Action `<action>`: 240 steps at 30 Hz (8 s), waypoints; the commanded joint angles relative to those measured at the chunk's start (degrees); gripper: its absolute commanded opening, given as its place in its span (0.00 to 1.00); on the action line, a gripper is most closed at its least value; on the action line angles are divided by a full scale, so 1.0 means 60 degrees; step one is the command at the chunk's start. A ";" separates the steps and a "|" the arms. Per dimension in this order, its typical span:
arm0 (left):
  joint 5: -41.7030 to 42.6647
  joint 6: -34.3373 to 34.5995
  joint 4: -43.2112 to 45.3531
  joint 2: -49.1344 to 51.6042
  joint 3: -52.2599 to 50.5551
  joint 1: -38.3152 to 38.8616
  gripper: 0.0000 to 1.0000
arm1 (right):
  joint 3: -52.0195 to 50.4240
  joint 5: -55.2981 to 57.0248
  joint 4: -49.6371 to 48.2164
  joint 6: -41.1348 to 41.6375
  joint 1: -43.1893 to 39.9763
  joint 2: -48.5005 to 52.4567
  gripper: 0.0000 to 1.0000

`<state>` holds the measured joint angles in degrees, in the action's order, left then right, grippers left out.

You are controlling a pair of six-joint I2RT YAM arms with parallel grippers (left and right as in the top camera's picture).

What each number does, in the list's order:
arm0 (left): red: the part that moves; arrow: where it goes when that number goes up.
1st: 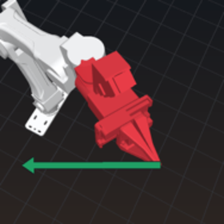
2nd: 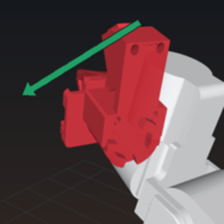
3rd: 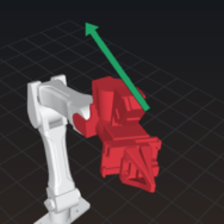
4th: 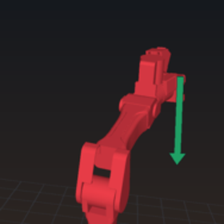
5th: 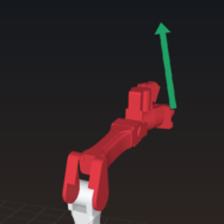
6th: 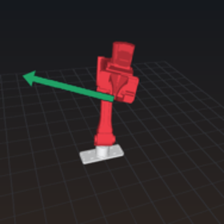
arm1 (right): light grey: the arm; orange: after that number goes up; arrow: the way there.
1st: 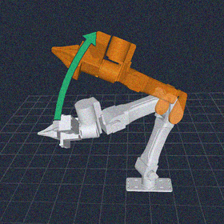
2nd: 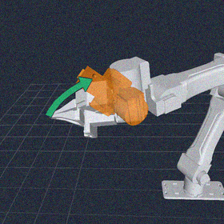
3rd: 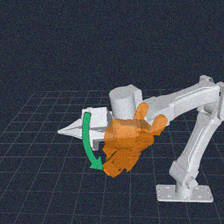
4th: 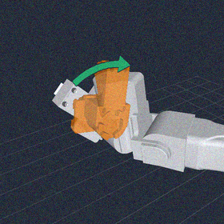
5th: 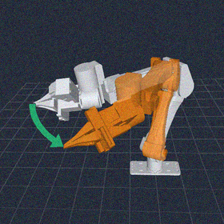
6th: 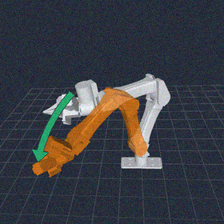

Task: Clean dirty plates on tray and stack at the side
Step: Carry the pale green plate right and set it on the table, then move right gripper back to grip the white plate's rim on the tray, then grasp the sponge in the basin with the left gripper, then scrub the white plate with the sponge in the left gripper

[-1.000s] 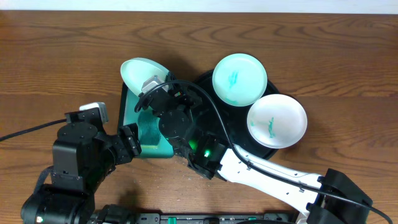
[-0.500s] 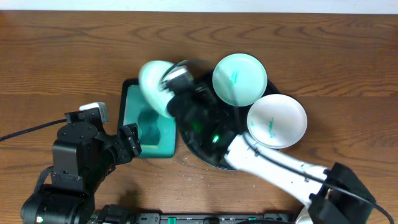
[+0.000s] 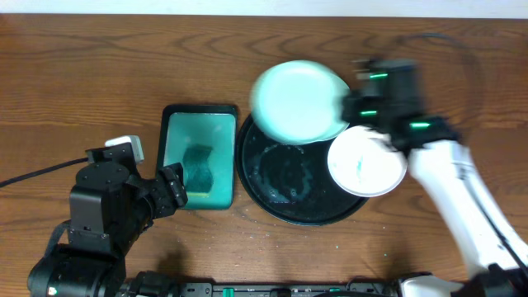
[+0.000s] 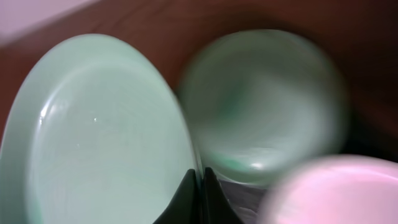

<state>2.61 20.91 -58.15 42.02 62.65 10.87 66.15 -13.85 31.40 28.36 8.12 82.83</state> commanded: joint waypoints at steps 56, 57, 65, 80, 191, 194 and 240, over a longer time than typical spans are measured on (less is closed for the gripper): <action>-0.0120 -0.0051 -0.0018 0.0018 0.0160 -0.0058 0.80 | -0.0739 0.0834 0.3024 -0.1891 -0.2765 0.1945 0.01; -0.0120 -0.0051 -0.0018 0.0018 0.0160 -0.0058 0.80 | -0.0739 0.0627 0.3038 -0.2025 -0.2692 0.1861 0.01; -0.0120 -0.0051 -0.0018 0.0018 0.0160 -0.0058 0.80 | -0.0787 -0.0204 0.3333 -0.3016 -0.0674 0.1537 0.01; -0.0117 -0.0051 0.0047 0.0018 0.0160 -0.0058 0.80 | -0.0685 0.2218 0.2794 -0.1978 -0.1115 0.0940 0.60; -0.0721 0.0127 0.1180 0.6768 0.0098 -0.0029 0.07 | -0.2248 0.1220 0.1300 -0.2127 0.0535 -0.0233 0.24; 0.0157 0.0127 0.1249 0.6768 0.0098 0.0080 0.07 | -0.2291 0.1679 0.1286 -0.1526 0.0535 0.0069 0.26; -0.0018 0.4677 0.4306 1.1781 0.0397 0.3585 0.07 | -0.2375 0.0197 0.0433 -0.2091 0.1111 0.3198 0.01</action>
<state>16.88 48.10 -26.06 109.95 66.89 37.78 53.12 -15.33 33.04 15.09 13.85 99.92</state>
